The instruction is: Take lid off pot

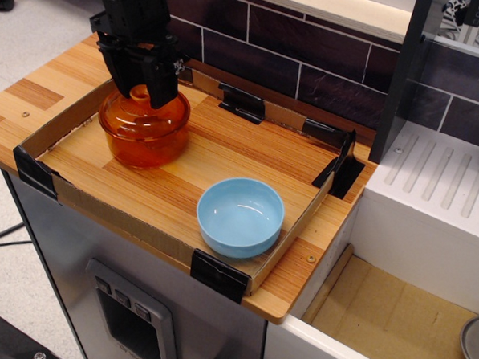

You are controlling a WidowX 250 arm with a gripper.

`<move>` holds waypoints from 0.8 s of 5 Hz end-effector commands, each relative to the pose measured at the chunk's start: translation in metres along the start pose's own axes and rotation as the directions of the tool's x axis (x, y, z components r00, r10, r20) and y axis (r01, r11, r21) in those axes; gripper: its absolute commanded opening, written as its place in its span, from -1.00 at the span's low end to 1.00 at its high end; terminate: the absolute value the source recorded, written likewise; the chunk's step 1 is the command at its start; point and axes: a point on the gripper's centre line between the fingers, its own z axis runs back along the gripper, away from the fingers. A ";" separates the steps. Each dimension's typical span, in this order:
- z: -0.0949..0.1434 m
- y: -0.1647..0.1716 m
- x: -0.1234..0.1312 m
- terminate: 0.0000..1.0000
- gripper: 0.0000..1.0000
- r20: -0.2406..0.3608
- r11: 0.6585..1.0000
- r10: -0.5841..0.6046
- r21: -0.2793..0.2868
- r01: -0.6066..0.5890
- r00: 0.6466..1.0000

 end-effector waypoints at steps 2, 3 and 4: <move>0.037 0.000 0.001 -1.00 -1.00 0.045 0.994 0.047 0.099 -0.051 0.998; 0.055 -0.013 0.002 -1.00 -1.00 0.059 0.989 0.074 0.123 -0.081 0.996; 0.062 -0.035 0.007 -1.00 -1.00 0.086 0.981 0.094 0.161 -0.107 0.992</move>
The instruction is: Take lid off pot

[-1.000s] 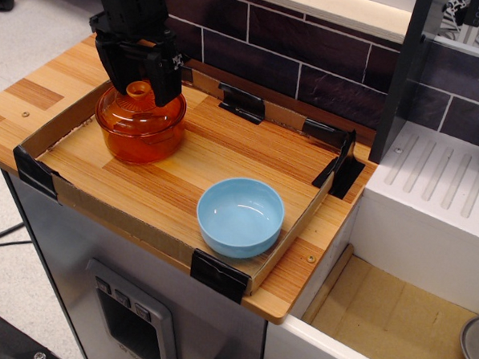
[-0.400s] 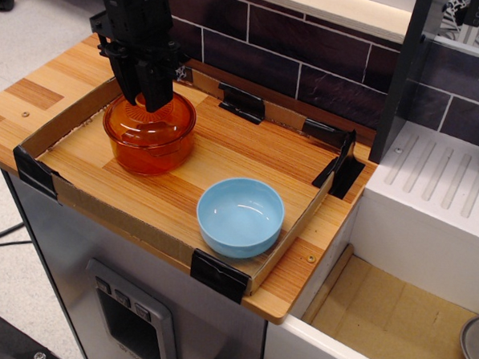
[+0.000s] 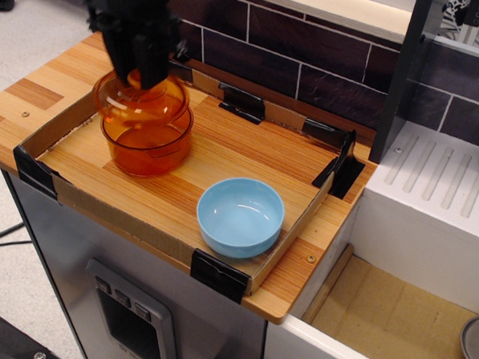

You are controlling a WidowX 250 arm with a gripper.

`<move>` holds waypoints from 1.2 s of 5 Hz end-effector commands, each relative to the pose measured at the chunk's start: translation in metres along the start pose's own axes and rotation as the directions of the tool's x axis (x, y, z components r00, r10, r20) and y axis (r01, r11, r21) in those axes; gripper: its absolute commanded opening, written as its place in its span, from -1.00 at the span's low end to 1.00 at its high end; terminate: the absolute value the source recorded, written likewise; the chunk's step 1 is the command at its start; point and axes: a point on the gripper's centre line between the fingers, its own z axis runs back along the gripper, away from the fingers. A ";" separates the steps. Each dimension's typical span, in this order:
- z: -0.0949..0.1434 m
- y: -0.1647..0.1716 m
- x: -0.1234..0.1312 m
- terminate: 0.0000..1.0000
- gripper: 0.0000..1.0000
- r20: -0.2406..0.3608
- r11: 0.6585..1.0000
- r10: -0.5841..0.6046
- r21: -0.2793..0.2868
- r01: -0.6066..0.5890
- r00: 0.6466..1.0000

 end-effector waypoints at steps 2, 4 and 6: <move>0.013 -0.067 0.019 -1.00 -1.00 0.039 0.999 0.040 0.012 -0.041 0.998; -0.006 -0.084 0.037 -1.00 -1.00 0.026 0.997 0.075 -0.021 -0.074 0.997; -0.030 -0.086 0.051 -1.00 -1.00 0.014 0.997 0.074 -0.032 -0.073 0.997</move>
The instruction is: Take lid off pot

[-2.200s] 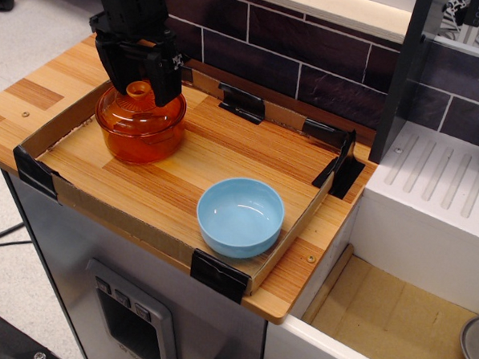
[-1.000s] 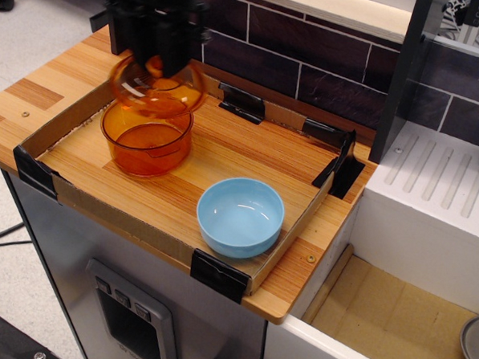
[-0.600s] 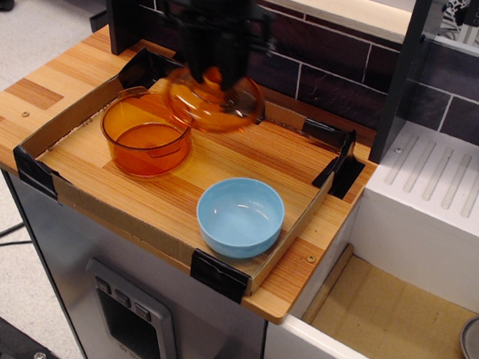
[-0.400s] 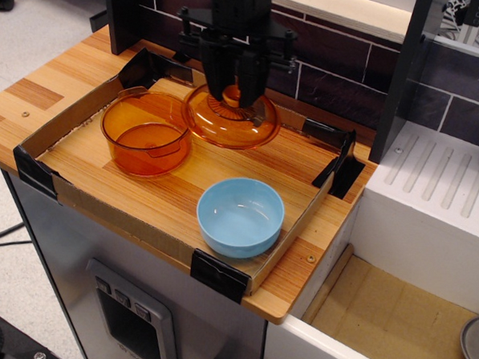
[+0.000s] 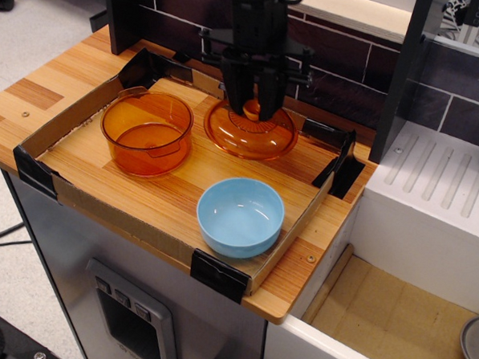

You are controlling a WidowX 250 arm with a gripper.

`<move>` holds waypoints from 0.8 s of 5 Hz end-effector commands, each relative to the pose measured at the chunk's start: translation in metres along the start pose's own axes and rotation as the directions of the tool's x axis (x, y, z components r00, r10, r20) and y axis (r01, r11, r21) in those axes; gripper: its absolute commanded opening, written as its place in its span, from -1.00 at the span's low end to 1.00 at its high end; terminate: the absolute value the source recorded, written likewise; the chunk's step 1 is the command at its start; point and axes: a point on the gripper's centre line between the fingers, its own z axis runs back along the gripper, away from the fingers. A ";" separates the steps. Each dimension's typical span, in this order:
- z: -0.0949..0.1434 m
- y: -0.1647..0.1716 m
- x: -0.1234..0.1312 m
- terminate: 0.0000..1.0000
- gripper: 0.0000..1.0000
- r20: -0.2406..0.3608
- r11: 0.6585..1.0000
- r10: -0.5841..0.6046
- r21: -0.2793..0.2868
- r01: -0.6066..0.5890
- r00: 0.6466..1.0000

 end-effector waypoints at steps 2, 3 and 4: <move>-0.015 -0.007 0.015 -1.00 1.00 -0.002 1.000 -0.012 0.003 0.012 1.000; -0.017 -0.012 0.015 -1.00 1.00 -0.008 1.000 0.002 0.002 -0.002 1.000; -0.015 -0.012 0.017 -1.00 1.00 -0.006 0.999 0.010 -0.035 -0.011 1.000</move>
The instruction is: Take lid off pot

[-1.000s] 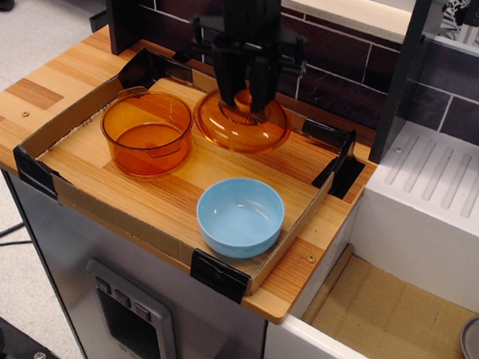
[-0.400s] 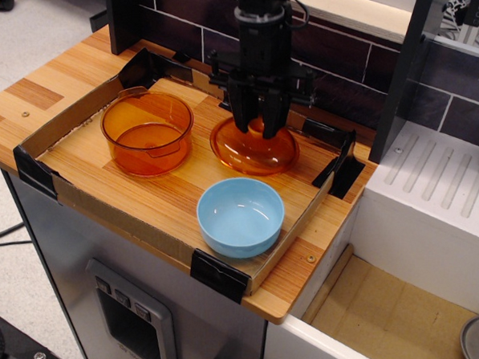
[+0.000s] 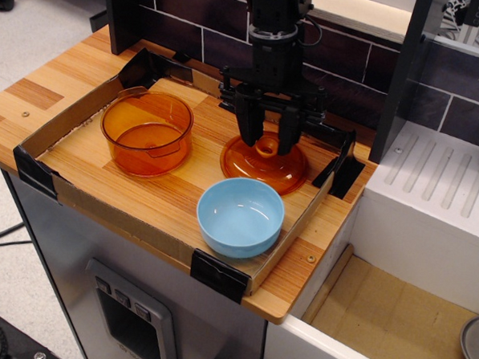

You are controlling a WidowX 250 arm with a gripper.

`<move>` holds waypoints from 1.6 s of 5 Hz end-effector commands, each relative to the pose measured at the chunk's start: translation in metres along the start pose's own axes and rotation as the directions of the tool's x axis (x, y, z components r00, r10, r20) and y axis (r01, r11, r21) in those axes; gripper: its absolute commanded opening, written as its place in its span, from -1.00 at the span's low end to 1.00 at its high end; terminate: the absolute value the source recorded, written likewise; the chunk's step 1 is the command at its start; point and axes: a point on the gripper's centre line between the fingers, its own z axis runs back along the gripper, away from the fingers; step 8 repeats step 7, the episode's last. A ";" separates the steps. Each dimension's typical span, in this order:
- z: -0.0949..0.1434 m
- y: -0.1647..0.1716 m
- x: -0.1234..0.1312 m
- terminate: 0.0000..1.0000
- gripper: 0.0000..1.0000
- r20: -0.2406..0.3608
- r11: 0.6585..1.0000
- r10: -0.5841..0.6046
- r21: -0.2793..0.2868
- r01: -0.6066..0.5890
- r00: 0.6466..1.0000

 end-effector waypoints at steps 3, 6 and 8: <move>0.102 0.013 -0.002 -1.00 1.00 0.078 0.991 -0.049 -0.121 0.058 0.996; 0.102 0.013 -0.002 -1.00 1.00 0.078 0.991 -0.049 -0.121 0.058 0.996; 0.102 0.013 -0.002 1.00 1.00 0.078 0.991 -0.049 -0.121 0.058 0.996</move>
